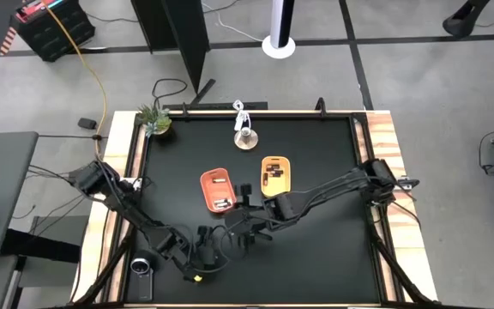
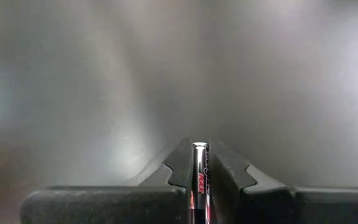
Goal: Sort batteries
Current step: Put the silver battery into the orange bin
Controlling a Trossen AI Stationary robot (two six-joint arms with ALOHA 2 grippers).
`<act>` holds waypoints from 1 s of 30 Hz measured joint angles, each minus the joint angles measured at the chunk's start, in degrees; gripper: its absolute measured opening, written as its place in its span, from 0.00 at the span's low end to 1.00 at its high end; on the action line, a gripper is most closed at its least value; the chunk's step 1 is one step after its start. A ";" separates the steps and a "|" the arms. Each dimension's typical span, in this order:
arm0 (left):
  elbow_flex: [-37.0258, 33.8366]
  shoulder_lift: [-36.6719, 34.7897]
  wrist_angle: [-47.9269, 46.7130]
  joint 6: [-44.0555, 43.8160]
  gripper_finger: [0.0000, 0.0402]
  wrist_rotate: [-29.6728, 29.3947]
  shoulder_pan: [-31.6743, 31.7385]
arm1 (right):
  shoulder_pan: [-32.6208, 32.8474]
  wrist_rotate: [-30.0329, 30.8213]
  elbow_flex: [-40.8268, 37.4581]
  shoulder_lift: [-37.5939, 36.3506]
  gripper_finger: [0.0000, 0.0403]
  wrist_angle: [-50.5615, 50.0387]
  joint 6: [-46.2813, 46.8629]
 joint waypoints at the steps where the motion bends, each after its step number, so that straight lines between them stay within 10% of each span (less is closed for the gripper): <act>1: -0.10 -0.64 -0.63 0.47 0.06 -0.32 0.20 | 0.01 0.02 0.00 -0.41 0.13 -0.37 0.00; 19: 0.01 -15.08 -10.97 9.21 0.06 -1.54 5.81 | 1.20 4.15 0.00 -2.92 0.13 -5.10 -0.60; 30: 0.14 -22.38 -13.29 19.40 0.06 -2.63 20.11 | 2.10 6.82 -0.02 -4.50 0.13 -7.65 -1.15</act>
